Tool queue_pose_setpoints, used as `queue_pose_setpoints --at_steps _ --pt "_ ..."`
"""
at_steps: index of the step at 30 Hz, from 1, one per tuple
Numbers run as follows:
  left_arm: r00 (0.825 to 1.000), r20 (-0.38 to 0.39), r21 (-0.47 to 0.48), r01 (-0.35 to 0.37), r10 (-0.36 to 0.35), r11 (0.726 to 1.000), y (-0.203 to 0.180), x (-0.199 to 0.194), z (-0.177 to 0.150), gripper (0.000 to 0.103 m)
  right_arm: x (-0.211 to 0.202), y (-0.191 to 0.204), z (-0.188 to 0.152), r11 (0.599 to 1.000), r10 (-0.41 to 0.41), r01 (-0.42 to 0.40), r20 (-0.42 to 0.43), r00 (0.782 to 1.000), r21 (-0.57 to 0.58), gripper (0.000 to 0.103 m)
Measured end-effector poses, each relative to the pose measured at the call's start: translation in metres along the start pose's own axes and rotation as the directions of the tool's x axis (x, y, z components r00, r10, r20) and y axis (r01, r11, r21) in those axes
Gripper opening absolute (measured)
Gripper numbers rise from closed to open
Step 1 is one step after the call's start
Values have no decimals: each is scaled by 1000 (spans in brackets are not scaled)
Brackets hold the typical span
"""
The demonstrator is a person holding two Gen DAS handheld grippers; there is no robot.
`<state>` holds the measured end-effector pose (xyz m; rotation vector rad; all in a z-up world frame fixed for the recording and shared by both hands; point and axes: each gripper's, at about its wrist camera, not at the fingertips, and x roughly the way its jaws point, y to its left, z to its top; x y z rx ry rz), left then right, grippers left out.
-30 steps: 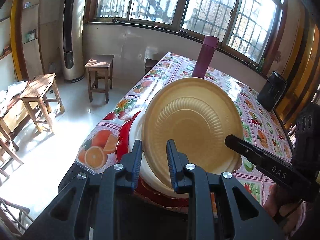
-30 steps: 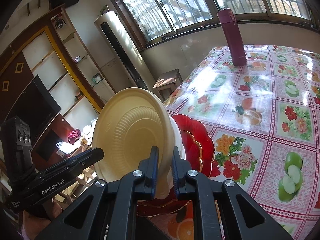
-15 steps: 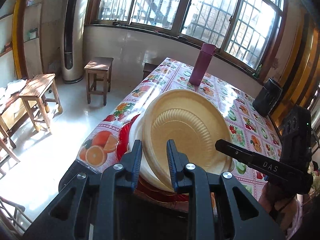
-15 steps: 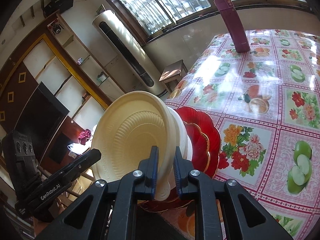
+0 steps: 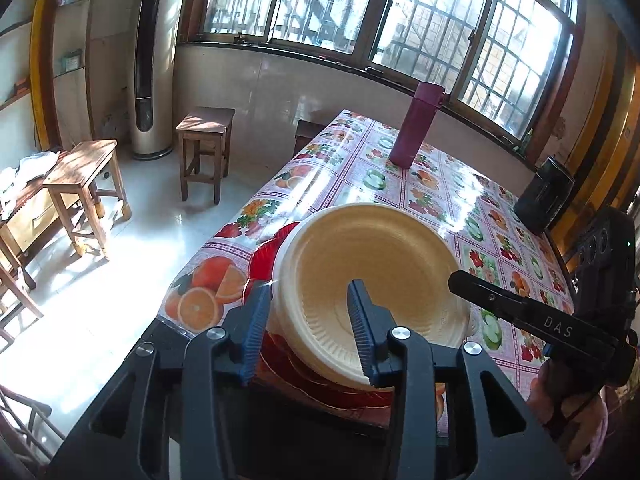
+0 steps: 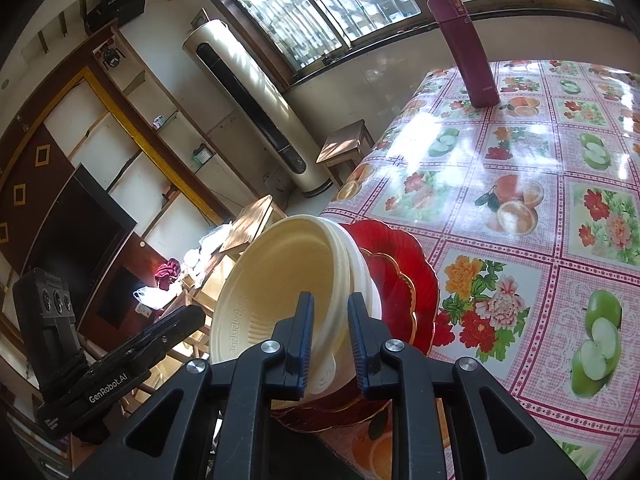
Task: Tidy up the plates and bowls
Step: 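Lower the cream bowl onto the stack and open both grippers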
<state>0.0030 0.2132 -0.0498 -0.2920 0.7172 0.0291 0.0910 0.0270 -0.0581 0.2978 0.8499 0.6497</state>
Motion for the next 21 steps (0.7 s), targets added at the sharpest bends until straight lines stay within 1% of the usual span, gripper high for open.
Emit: queue_pose_setpoints --at_steps 4,5,7,10,13,16,17,18,20,21 --pt "1000 -6 -2 0 0 1000 2 2 0 38 1 2 1 1000 -20 21 12 1000 -16 21" --pt "1000 -7 -5 1 -1 1000 3 2 0 38 1 1 1 999 -29 29 20 999 -14 24" --pt "1000 -9 -7 1 -1 1000 3 2 0 38 -1 0 3 999 -44 45 43 998 -12 27" --pt "1000 -10 -7 3 -3 1000 4 3 0 39 0 -3 7 998 -65 65 55 996 -9 34" --pt "1000 -11 -6 7 -7 1000 4 3 -1 40 3 -4 9 995 -102 103 72 992 -14 34" --pt "1000 -15 0 13 -13 1000 2 4 -1 41 10 -4 9 992 -125 126 66 990 -13 36" --pt "1000 -13 4 13 -13 1000 2 4 -1 43 13 -6 9 992 -128 129 59 990 -10 38" --pt "1000 -10 9 12 -12 1000 1 4 -2 50 16 -7 8 991 -134 135 51 990 -10 38" --pt "1000 0 18 7 -7 1000 -1 2 -2 57 21 -8 7 990 -138 139 37 990 -9 42" --pt "1000 5 23 5 -5 1000 -2 1 -2 58 22 -8 6 990 -138 138 32 990 -7 42"
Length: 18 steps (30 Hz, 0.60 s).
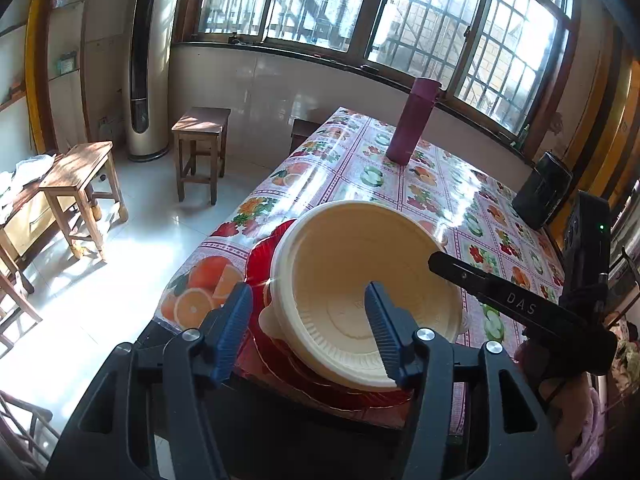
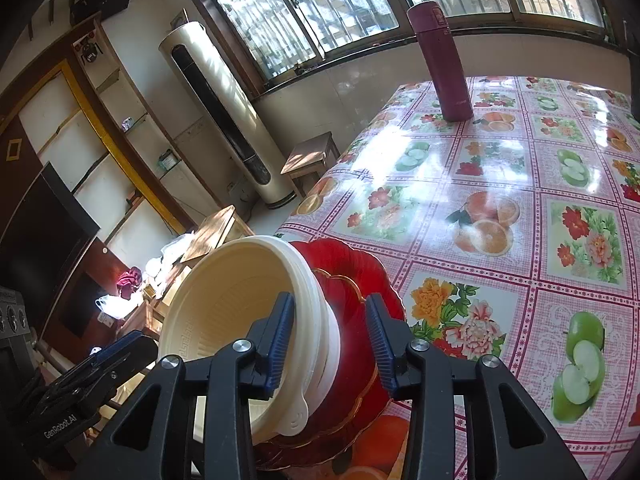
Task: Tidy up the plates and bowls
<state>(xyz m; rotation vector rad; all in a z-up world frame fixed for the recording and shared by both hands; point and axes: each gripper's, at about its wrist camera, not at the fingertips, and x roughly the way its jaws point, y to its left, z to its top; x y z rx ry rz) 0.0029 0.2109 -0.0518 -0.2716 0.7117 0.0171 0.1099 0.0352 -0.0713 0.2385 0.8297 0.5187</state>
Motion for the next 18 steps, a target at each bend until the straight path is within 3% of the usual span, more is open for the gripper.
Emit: queue_pose_setpoints --at_steps 4,6,12,13,15,16,17,18 --pt "999 21 24 -33 33 999 -3 -4 1 63 -5 1 1 1000 6 -6 14 1000 -2 42" --pt "998 36 33 -56 55 998 -6 -6 0 72 -12 2 2 1000 8 -7 36 999 -9 42" --pt "992 66 61 -114 110 992 -17 -11 0 85 -30 0 2 1000 15 -13 77 997 -24 46" --pt "991 66 59 -118 114 991 -18 -10 0 86 -34 -1 0 999 23 -20 83 996 -28 51" --pt "992 70 49 -109 106 993 -20 -10 -1 98 -41 -2 -3 998 35 -30 96 995 -50 61" --pt "993 71 43 -101 98 994 -21 -10 -2 103 -44 -2 -6 997 41 -34 103 994 -63 72" --pt "993 75 40 -90 87 995 -22 -11 -3 103 -49 -3 -8 997 47 -39 113 992 -72 83" --pt "994 72 42 -82 79 996 -24 -11 -4 103 -53 -5 -10 996 50 -41 126 991 -77 88"
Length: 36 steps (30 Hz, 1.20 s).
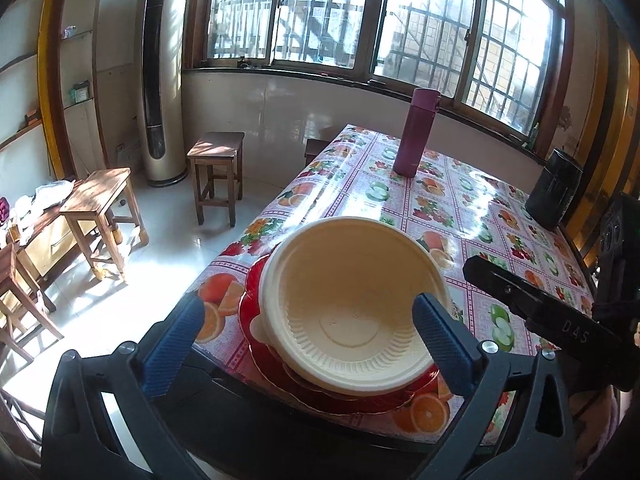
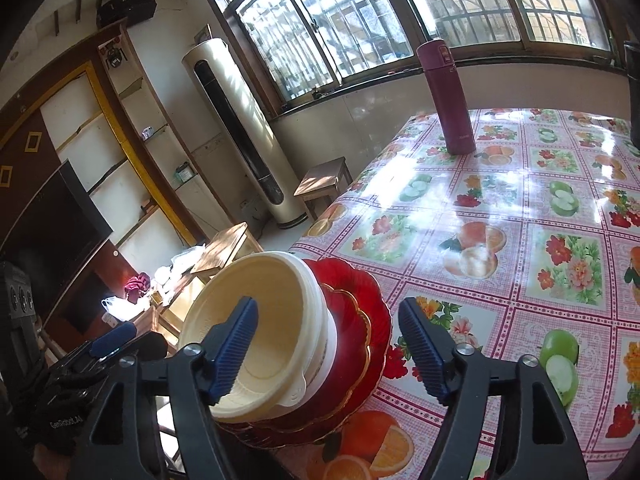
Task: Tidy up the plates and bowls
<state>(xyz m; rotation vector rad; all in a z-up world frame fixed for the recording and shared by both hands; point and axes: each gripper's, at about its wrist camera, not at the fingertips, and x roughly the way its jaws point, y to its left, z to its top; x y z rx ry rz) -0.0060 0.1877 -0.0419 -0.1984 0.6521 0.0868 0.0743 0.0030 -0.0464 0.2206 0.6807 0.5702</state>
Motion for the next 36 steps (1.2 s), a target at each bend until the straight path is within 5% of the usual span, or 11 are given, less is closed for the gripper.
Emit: queue_pose_setpoints --at_steps 4,12,14,18,19,23,36 --pt "1000 11 17 -1 1 1000 -9 -5 -2 103 -16 -6 -8 1000 6 -6 33 999 -19 100" --pt "992 65 76 -116 111 990 -34 -19 -11 103 -39 -15 -26 999 34 -31 69 997 -42 101" --pt "968 97 124 -244 233 962 -44 -22 -15 103 -47 -15 -29 998 47 -42 88 995 -51 101" --pt "880 228 196 -461 417 866 -66 -33 -28 103 -65 -9 -35 994 63 -49 147 987 -97 101" --pt "879 241 196 -459 411 867 -67 -37 -30 103 -69 -8 -36 993 66 -49 160 985 -107 101" --pt "925 208 188 -358 320 915 -68 -44 -29 103 -82 -7 -41 991 59 -34 192 980 -132 101" --pt "960 124 146 -268 251 952 -70 -45 -33 103 -85 -12 -51 992 52 -31 167 985 -125 101"
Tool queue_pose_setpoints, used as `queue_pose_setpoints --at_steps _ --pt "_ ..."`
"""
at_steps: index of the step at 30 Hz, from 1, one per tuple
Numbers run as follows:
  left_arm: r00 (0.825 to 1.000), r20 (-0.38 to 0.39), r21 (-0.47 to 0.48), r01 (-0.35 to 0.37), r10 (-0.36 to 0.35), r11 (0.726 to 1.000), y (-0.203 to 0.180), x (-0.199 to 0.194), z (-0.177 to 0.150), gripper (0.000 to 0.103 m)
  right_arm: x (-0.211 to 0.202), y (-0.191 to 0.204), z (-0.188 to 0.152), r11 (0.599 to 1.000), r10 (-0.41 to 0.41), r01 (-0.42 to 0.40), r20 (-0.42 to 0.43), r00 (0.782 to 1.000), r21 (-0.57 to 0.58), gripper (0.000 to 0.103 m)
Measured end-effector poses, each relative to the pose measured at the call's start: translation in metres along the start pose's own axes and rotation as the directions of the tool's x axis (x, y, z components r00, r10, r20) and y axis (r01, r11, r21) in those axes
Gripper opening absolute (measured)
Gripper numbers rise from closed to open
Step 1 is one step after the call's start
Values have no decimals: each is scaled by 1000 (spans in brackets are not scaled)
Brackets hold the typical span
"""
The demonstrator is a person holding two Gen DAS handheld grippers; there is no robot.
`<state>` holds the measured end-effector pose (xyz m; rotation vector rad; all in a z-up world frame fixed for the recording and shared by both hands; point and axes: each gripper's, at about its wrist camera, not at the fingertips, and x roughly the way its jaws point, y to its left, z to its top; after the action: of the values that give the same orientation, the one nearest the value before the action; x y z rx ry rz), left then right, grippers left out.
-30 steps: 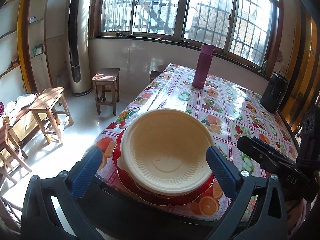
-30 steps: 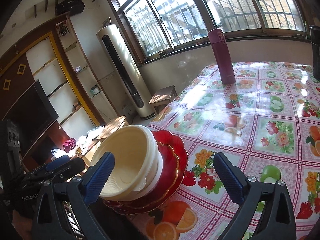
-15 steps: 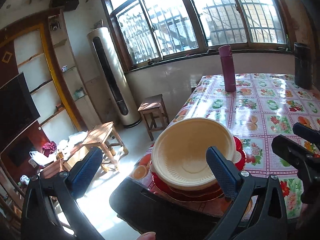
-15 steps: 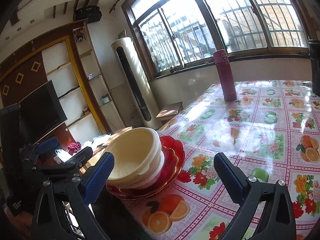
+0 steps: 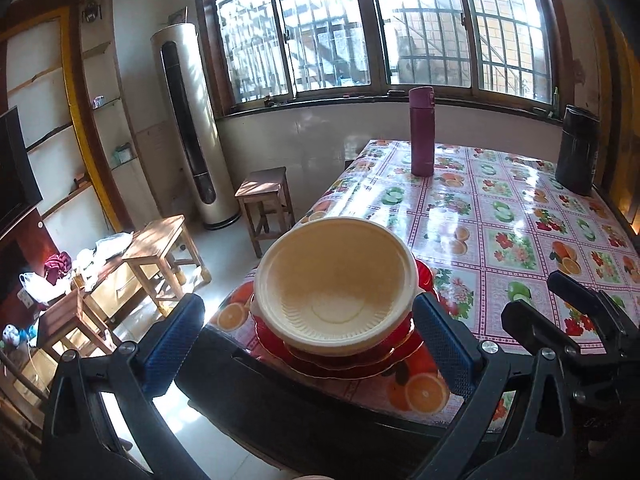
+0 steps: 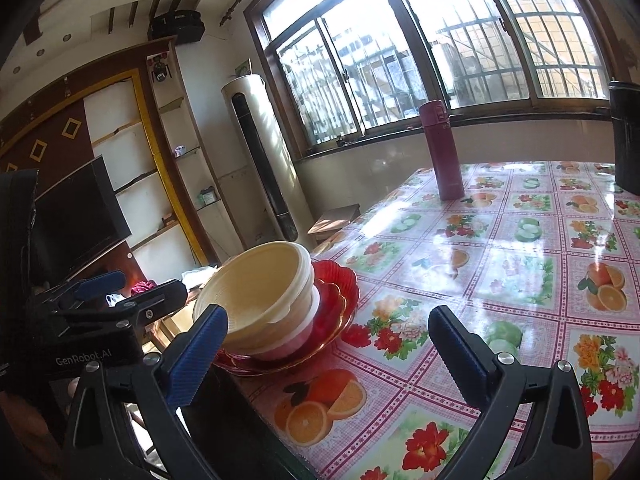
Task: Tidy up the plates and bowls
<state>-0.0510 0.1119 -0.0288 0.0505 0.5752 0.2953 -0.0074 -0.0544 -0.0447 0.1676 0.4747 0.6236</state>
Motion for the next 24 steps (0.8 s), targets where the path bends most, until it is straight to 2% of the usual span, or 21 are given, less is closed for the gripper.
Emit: queue_pose_setpoints --at_steps 9,18,24 --pt "1000 -17 -3 16 -16 1000 -6 3 -3 103 -3 -1 -4 1000 -5 5 -6 1000 -9 101" --pt "998 -18 -53 -55 54 997 14 7 -12 103 4 16 -10 998 -20 19 -10 1000 -56 102" --pt "998 -33 -62 -63 62 996 20 12 -19 103 7 22 -11 998 -18 18 -7 1000 -64 102"
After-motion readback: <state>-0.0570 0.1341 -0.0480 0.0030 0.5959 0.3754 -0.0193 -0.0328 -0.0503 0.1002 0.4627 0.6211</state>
